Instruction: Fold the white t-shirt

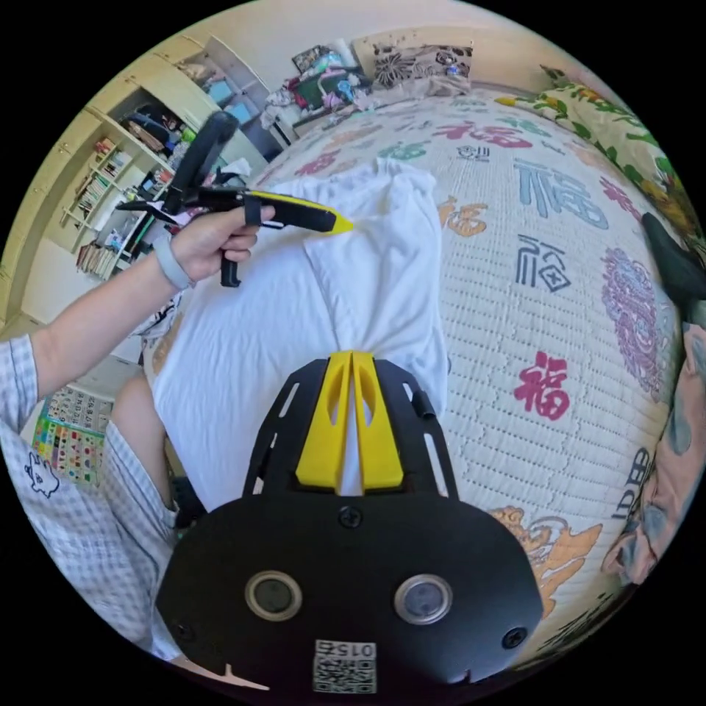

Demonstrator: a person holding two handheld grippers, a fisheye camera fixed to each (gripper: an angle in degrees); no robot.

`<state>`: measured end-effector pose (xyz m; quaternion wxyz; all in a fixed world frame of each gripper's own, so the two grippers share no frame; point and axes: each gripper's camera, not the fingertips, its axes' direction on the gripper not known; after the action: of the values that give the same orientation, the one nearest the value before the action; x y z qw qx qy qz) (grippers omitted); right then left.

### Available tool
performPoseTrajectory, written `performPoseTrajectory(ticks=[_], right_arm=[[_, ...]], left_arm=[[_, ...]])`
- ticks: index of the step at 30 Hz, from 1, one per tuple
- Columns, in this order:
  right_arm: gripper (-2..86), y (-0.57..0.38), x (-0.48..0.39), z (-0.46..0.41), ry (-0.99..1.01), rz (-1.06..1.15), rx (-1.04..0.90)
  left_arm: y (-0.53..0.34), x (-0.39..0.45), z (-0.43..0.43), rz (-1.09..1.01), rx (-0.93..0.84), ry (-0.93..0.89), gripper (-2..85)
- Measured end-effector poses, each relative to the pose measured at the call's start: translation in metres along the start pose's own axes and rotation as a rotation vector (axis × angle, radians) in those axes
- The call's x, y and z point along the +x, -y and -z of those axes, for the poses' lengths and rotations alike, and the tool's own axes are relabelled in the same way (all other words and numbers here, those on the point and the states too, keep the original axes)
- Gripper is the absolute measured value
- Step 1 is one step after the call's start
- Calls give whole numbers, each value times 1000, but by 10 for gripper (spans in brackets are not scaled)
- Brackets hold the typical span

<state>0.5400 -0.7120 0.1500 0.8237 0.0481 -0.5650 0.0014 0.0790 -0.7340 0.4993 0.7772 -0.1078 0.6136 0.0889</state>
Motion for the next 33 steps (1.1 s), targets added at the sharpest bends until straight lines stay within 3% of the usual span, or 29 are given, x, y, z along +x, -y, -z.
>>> performPoseTrajectory(ticks=[3, 7, 10, 14, 20, 22, 27, 30, 33], right_arm=[[-4, -2, 4, 11, 36, -41, 26], [29, -1, 10, 29, -67, -123, 218], [55, 8, 14, 10, -86, -164, 163], [7, 14, 10, -18, -105, -171, 98], [-6, 17, 6, -29, -59, -196, 104], [-6, 19, 2, -29, -74, -198, 116], [-5, 25, -33, -17, -103, -81, 272], [-6, 41, -51, -41, -52, -5, 198], [-7, 55, -59, -85, -44, 7, -18]], left_arm=[[-3, -3, 23, 4, 84, -10, 26], [19, -4, 45, 22, 182, -27, 58], [46, -10, 32, 76, 133, -74, 64], [61, -20, 5, 162, 30, -124, 15], [26, -60, 15, 439, 227, -201, -6], [9, -61, 31, 410, 266, -130, -6], [-46, -36, 74, 232, 294, -151, 0], [-83, -18, 77, 125, 202, -138, 4], [-107, -13, 66, 97, 90, 3, 5]])
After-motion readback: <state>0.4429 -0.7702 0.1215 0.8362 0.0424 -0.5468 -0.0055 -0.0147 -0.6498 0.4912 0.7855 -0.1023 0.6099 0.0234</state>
